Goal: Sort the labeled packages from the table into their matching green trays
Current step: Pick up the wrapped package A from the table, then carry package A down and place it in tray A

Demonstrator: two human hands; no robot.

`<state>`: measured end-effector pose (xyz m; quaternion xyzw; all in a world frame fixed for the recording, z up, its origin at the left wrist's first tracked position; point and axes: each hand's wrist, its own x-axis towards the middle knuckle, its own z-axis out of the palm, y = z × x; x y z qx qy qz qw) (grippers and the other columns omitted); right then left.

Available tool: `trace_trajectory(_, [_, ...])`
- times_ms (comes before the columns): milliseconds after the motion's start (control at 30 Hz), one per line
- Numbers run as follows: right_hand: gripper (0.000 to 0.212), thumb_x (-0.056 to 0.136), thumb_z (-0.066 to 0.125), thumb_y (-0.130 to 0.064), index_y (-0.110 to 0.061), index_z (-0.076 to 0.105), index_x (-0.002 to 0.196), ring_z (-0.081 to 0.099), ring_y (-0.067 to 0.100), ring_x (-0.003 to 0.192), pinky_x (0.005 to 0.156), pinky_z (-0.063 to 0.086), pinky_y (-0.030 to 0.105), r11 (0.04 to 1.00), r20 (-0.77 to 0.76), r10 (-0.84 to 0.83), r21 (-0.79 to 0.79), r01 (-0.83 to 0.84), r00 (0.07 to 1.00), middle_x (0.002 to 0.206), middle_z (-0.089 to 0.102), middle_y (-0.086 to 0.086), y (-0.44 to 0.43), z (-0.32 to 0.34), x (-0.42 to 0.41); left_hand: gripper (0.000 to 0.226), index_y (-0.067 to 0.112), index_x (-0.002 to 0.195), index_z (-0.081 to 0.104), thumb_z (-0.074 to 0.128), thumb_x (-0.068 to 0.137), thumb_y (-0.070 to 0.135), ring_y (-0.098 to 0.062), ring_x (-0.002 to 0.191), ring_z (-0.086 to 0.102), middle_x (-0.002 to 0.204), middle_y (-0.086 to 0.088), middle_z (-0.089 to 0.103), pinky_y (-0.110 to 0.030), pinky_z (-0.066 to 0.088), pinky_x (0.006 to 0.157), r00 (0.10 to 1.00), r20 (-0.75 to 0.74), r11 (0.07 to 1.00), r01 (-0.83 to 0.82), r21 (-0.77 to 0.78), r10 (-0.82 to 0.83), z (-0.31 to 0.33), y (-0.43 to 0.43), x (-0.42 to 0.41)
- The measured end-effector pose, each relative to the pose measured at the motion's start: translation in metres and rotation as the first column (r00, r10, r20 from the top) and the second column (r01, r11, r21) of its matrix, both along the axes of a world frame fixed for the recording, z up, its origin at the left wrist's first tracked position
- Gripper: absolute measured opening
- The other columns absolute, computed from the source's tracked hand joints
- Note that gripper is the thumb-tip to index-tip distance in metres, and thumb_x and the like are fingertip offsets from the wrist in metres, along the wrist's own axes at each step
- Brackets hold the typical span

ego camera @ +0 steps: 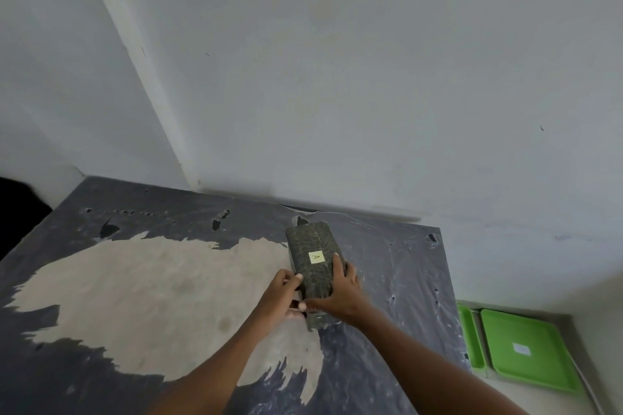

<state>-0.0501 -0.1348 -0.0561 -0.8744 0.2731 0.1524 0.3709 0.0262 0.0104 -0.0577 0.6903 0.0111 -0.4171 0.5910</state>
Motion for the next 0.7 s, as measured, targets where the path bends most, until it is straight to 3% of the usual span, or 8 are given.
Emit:
trace_trajectory(133, [0.141, 0.056, 0.079, -0.070, -0.024, -0.014, 0.152, 0.016, 0.042, 0.143, 0.115, 0.028, 0.060, 0.974, -0.058, 0.108, -0.196, -0.118, 0.992, 0.157, 0.004, 0.017, -0.006, -0.005, -0.005, 0.030, 0.008, 0.118, 0.054, 0.047, 0.105, 0.035, -0.031, 0.098, 0.073, 0.117, -0.018, 0.066, -0.042, 0.064, 0.080, 0.991, -0.074, 0.994, 0.112, -0.013, -0.112, -0.001, 0.008, 0.002])
trace_trajectory(233, [0.138, 0.055, 0.078, -0.070, -0.025, -0.010, 0.151, 0.018, 0.041, 0.142, 0.114, 0.028, 0.059, 0.927, -0.071, 0.201, -0.309, -0.213, 0.977, 0.158, 0.007, 0.014, -0.014, -0.006, -0.010, 0.021, 0.021, 0.110, 0.060, 0.050, 0.102, 0.038, -0.020, 0.099, 0.069, 0.112, -0.004, 0.069, -0.039, 0.063, 0.082, 0.920, 0.145, 0.907, 0.315, 0.278, -0.364, -0.002, 0.013, 0.008])
trace_trajectory(300, [0.137, 0.052, 0.076, -0.073, -0.026, -0.008, 0.150, 0.023, 0.038, 0.139, 0.113, 0.029, 0.057, 0.879, -0.055, 0.304, -0.367, -0.303, 0.951, 0.155, 0.013, 0.012, -0.021, -0.009, -0.016, 0.011, 0.026, 0.099, 0.062, 0.054, 0.099, 0.033, -0.014, 0.091, 0.066, 0.103, 0.000, 0.069, -0.040, 0.061, 0.085, 0.738, 0.427, 0.805, 0.262, 0.533, -0.523, -0.001, 0.012, 0.017])
trace_trajectory(367, [0.135, 0.049, 0.076, -0.074, -0.029, -0.005, 0.148, 0.027, 0.035, 0.136, 0.113, 0.030, 0.054, 0.828, -0.038, 0.414, -0.400, -0.393, 0.910, 0.153, 0.017, 0.009, -0.029, -0.014, -0.024, 0.021, 0.028, 0.109, 0.058, 0.063, 0.091, 0.036, -0.016, 0.102, 0.061, 0.113, 0.002, 0.061, -0.040, 0.058, 0.091, 0.429, 0.627, 0.745, 0.195, 0.639, -0.650, 0.003, 0.011, 0.030])
trace_trajectory(433, [0.133, 0.048, 0.075, -0.074, -0.031, -0.004, 0.147, 0.028, 0.034, 0.135, 0.115, 0.027, 0.052, 0.768, -0.025, 0.512, -0.433, -0.471, 0.858, 0.152, 0.019, 0.009, -0.037, -0.017, -0.032, 0.071, 0.031, 0.139, 0.040, 0.071, 0.078, 0.052, -0.025, 0.131, 0.044, 0.144, -0.004, 0.042, -0.045, 0.047, 0.108, 0.092, 0.614, 0.616, 0.250, 0.747, -0.784, 0.006, 0.011, 0.046])
trace_trajectory(500, [0.132, 0.048, 0.073, -0.076, -0.030, -0.002, 0.148, 0.026, 0.034, 0.136, 0.117, 0.024, 0.051, 0.697, -0.045, 0.599, -0.462, -0.549, 0.799, 0.153, 0.018, 0.010, -0.045, -0.017, -0.036, 0.113, 0.031, 0.155, 0.013, 0.074, 0.067, 0.065, -0.034, 0.150, 0.012, 0.164, -0.011, 0.011, -0.058, 0.022, 0.120, -0.166, 0.472, 0.417, 0.280, 0.864, -0.866, 0.008, 0.010, 0.059])
trace_trajectory(600, [0.133, 0.048, 0.071, -0.079, -0.029, -0.002, 0.148, 0.024, 0.035, 0.138, 0.118, 0.022, 0.053, 0.613, -0.092, 0.682, -0.469, -0.636, 0.726, 0.155, 0.015, 0.012, -0.053, -0.015, -0.041, 0.133, 0.030, 0.157, -0.008, 0.074, 0.062, 0.073, -0.038, 0.152, -0.013, 0.167, -0.011, -0.010, -0.063, 0.001, 0.120, -0.304, 0.309, 0.228, 0.274, 0.934, -0.901, 0.004, 0.006, 0.064])
trace_trajectory(700, [0.131, 0.049, 0.072, -0.078, -0.029, 0.001, 0.148, 0.025, 0.035, 0.139, 0.119, 0.020, 0.053, 0.581, -0.103, 0.710, -0.474, -0.662, 0.697, 0.155, 0.016, 0.011, -0.058, -0.013, -0.045, 0.129, 0.027, 0.157, -0.005, 0.076, 0.064, 0.067, -0.037, 0.150, 0.014, 0.162, -0.011, 0.016, -0.058, 0.013, 0.121, -0.327, 0.310, 0.210, 0.308, 0.928, -0.893, -0.006, 0.005, 0.053])
